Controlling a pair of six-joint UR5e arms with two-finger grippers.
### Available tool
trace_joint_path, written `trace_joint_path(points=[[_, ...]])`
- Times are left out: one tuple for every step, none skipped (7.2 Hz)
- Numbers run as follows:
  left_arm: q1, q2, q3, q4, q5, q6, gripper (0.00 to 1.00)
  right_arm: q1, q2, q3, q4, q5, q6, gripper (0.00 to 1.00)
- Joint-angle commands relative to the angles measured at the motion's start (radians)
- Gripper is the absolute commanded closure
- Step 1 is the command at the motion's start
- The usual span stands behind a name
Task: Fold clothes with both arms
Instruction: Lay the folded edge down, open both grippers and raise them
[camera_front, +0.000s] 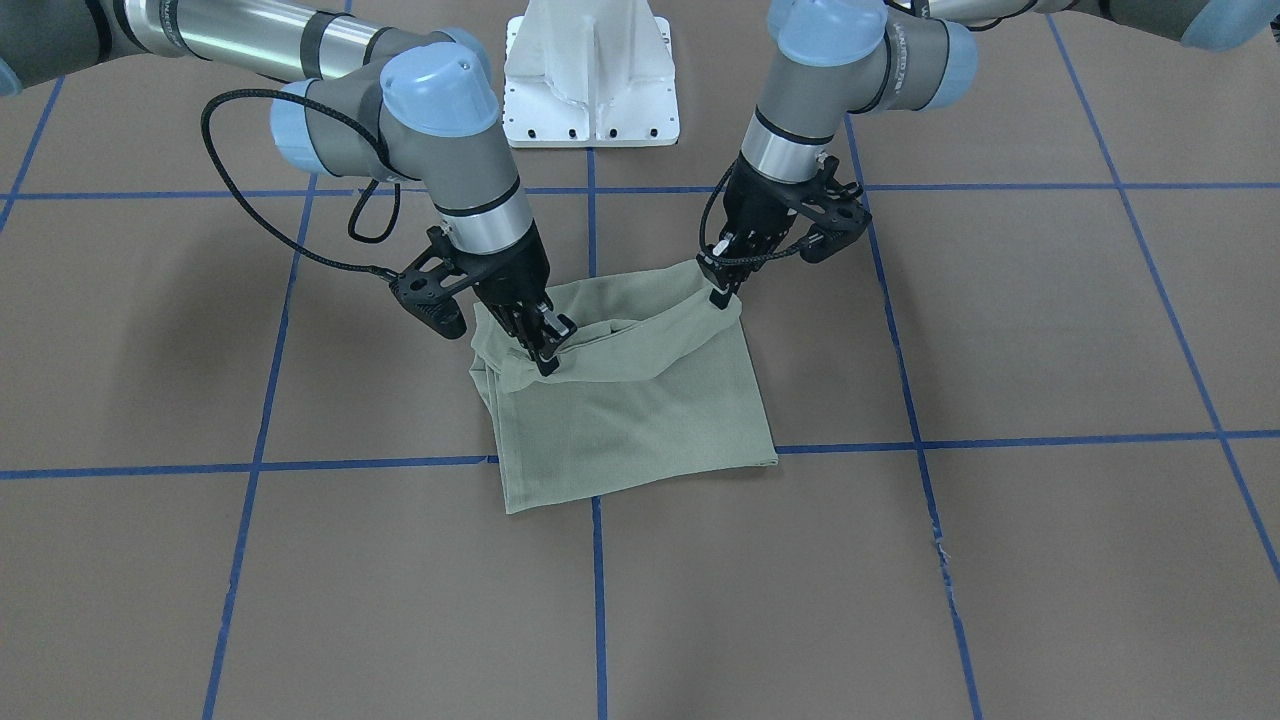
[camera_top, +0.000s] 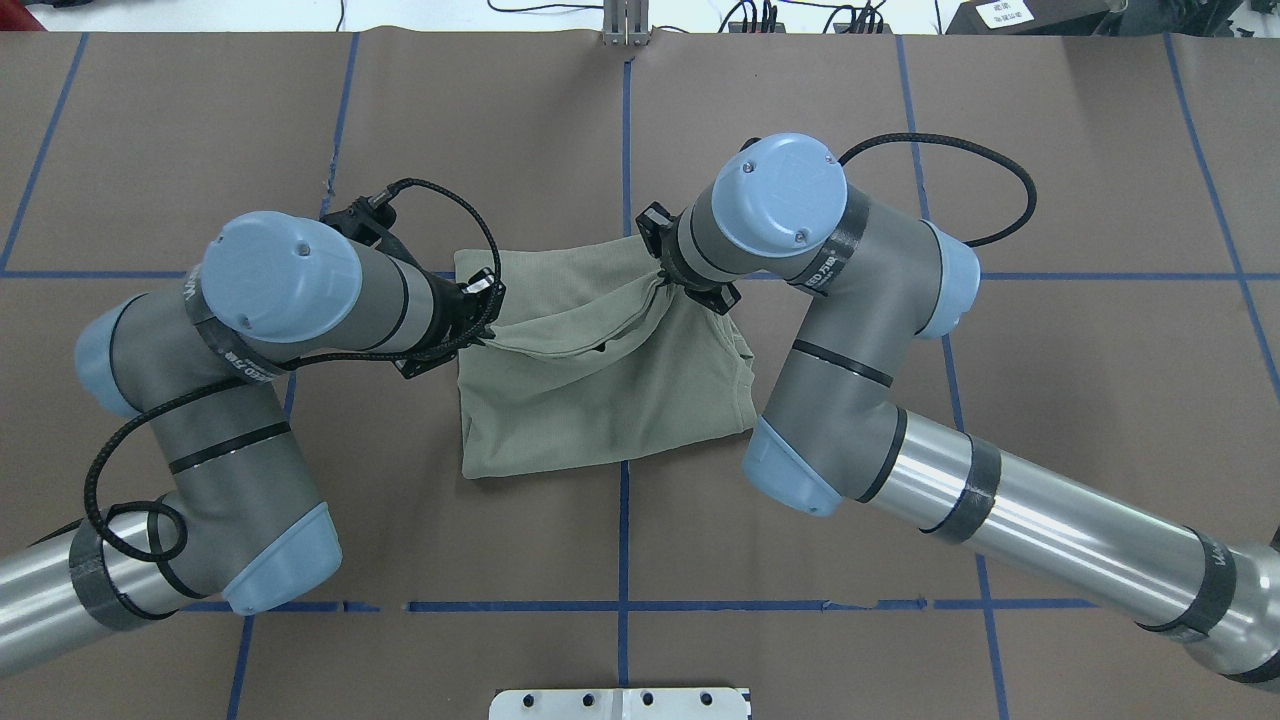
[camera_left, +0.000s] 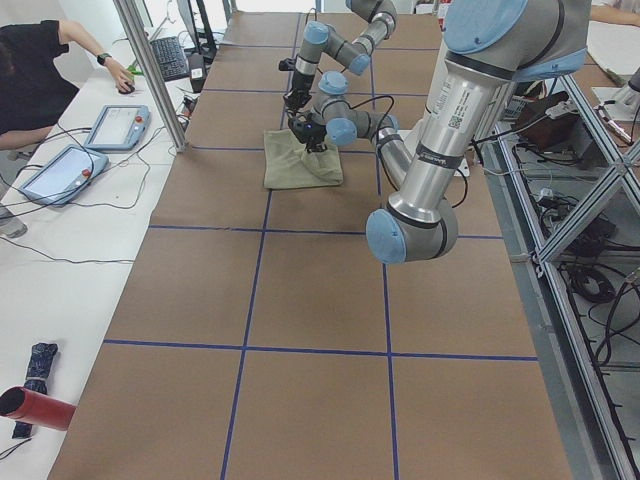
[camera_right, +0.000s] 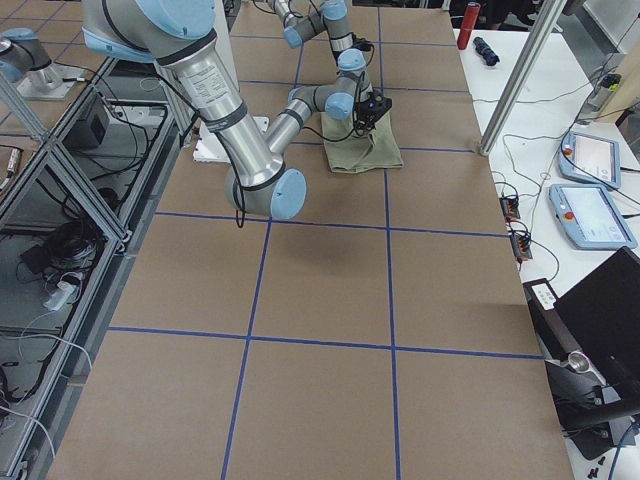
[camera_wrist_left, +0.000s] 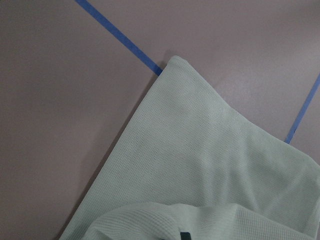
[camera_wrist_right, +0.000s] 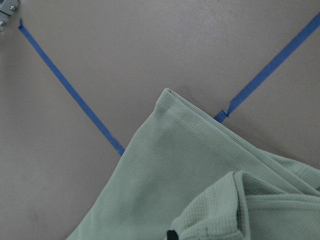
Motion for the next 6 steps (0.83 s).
trace_joint_path(points=[[-0.027, -0.020, 0.073, -0.036, 0.002, -0.001, 1.00, 0.004, 0.042, -0.097, 0.049, 0.000, 0.000, 1.00], [-0.053, -0.070, 0.154, -0.038, 0.002, -0.002, 1.00, 0.012, 0.071, -0.141, 0.050, -0.001, -0.002, 1.00], [-0.108, -0.138, 0.270, -0.059, 0.002, 0.036, 0.66, 0.031, 0.120, -0.230, 0.073, -0.001, -0.002, 0.71], [-0.169, -0.175, 0.376, -0.093, 0.000, 0.133, 0.01, 0.068, 0.162, -0.349, 0.114, -0.005, -0.026, 0.01], [-0.232, -0.172, 0.428, -0.122, -0.001, 0.232, 0.00, 0.100, 0.165, -0.390, 0.116, -0.005, -0.090, 0.00], [-0.245, -0.168, 0.439, -0.126, -0.003, 0.274, 0.00, 0.122, 0.165, -0.412, 0.116, -0.002, -0.105, 0.00]])
